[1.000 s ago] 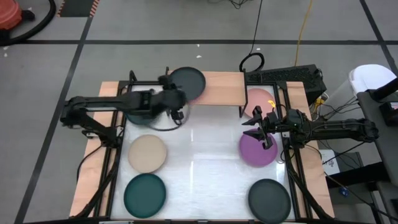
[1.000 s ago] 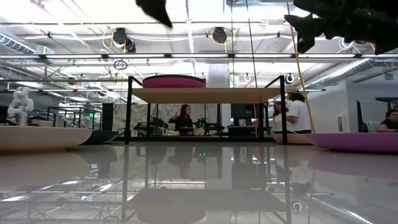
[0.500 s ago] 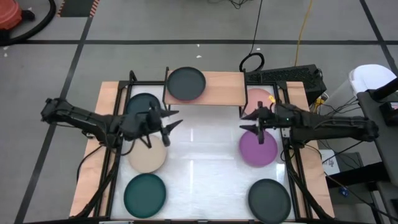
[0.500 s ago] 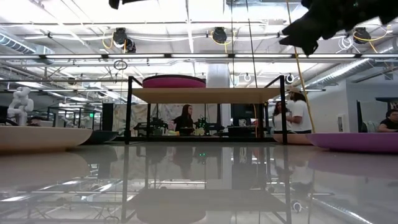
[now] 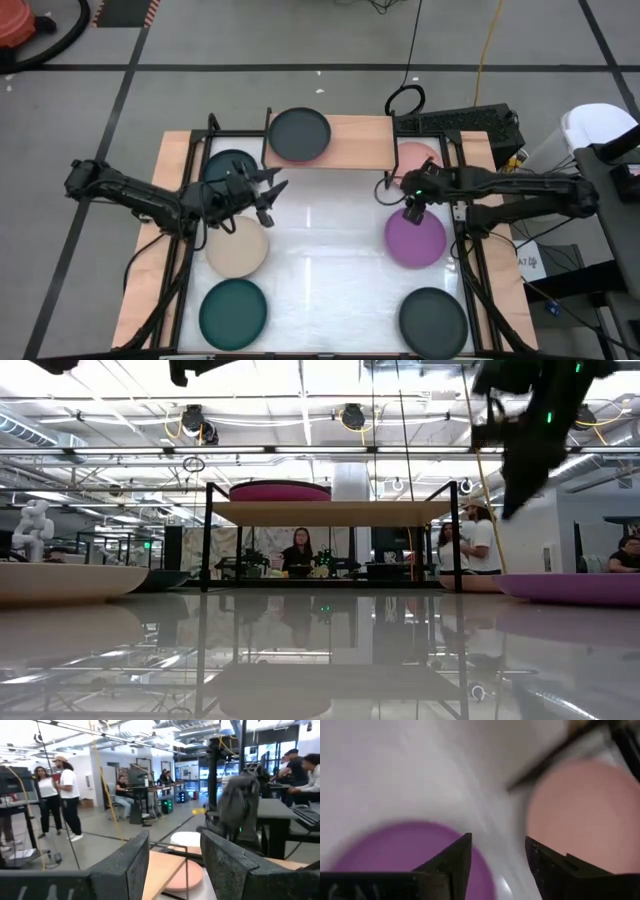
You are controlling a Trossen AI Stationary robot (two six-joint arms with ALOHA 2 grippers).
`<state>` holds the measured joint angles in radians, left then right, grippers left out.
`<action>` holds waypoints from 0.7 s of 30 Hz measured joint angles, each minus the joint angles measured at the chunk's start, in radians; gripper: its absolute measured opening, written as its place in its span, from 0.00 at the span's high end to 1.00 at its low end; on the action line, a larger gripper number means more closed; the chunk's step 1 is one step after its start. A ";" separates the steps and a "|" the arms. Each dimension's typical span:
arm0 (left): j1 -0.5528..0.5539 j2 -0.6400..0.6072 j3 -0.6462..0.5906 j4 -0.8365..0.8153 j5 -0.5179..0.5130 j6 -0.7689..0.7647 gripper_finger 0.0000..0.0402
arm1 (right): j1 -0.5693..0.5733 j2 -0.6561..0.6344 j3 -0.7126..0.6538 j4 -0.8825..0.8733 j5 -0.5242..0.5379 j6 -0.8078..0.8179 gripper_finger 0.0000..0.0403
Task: Place and stack plates onto a shelf
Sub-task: Stack the light brown plate on top of the black plate on the shelf
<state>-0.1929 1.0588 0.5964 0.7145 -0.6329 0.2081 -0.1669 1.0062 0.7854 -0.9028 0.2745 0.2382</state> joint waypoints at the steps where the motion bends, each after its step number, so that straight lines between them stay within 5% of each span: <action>1: 0.010 0.001 0.000 -0.002 0.003 0.000 0.55 | -0.009 0.023 -0.019 0.003 0.031 0.008 0.59; 21: 0.123 0.001 0.000 0.002 0.006 -0.010 0.55 | -0.255 0.304 -0.068 0.213 0.074 -0.064 0.59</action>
<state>-0.0696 1.0599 0.5964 0.7166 -0.6273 0.1978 -0.4216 1.3106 0.7171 -0.6894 0.3488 0.1746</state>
